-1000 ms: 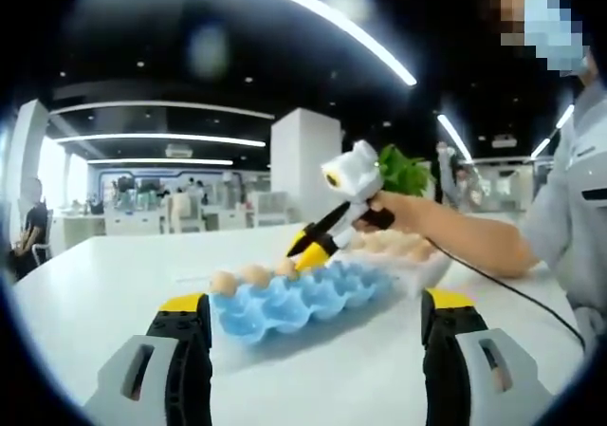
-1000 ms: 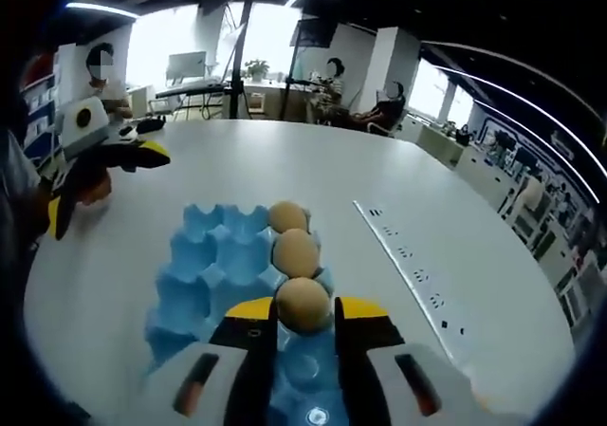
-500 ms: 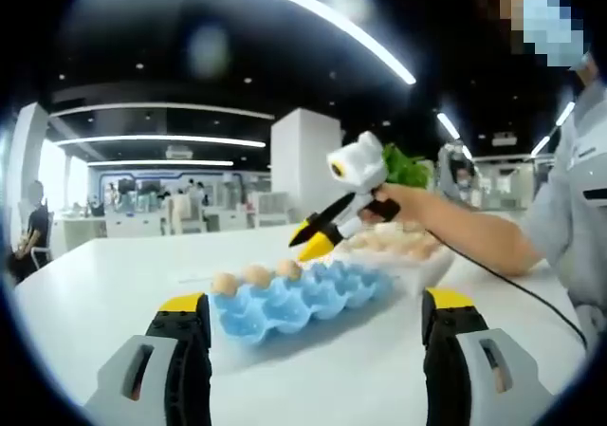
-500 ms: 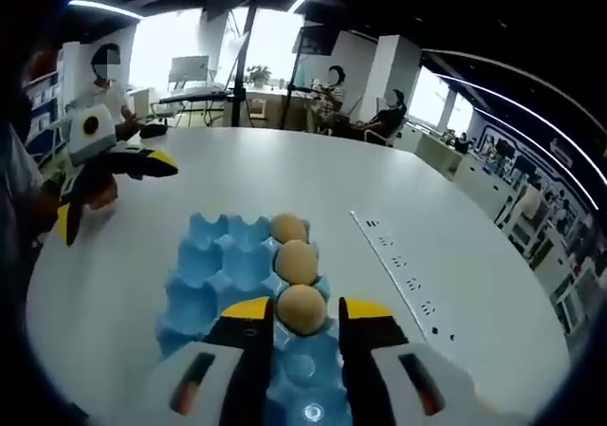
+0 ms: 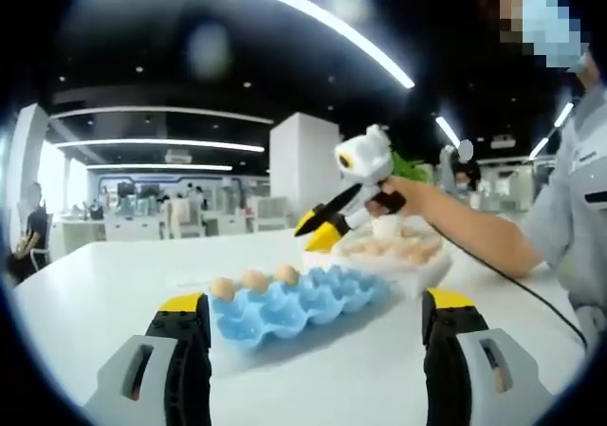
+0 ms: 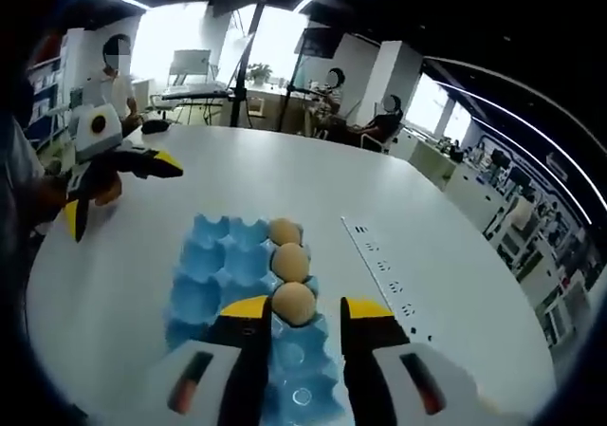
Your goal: Pick up the eggs on the table and place them into the egg tray on the table
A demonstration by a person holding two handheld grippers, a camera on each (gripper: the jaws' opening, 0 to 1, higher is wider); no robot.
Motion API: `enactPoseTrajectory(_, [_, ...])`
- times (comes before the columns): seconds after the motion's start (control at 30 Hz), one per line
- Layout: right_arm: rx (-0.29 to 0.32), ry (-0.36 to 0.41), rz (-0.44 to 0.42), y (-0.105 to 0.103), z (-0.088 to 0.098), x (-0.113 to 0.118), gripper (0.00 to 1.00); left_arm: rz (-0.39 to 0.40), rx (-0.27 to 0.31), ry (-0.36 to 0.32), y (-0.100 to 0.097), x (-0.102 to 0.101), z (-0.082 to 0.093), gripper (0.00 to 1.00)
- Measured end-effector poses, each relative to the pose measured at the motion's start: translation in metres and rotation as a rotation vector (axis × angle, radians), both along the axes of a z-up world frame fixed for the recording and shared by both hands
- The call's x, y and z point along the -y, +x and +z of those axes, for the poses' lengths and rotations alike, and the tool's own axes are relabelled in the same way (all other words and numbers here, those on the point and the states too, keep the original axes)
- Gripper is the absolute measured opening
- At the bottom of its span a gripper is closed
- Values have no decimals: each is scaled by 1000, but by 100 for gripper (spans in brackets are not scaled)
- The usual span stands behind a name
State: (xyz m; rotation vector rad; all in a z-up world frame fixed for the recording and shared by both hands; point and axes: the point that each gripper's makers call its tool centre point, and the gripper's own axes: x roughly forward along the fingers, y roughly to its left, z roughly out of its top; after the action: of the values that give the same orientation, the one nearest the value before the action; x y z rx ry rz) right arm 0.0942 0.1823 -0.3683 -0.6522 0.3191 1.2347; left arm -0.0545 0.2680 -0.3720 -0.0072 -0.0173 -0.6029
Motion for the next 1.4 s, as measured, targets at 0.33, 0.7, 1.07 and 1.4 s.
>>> enactPoseTrajectory(0.33, [12, -53, -47, 10, -2, 23, 34, 6, 3, -3, 2, 0, -1, 94])
enactPoseTrajectory(0.7, [45, -153, -65, 16, -8, 41, 33, 7, 4, -3, 3, 1, -1, 94])
enactPoseTrajectory(1.07, [13, -191, -101, 16, -13, 60, 33, 5, -9, -7, 4, 1, -5, 94])
enactPoseTrajectory(1.4, [-5, -261, -128, 20, -22, 82, 36, 4, -13, -11, 4, 2, -5, 94])
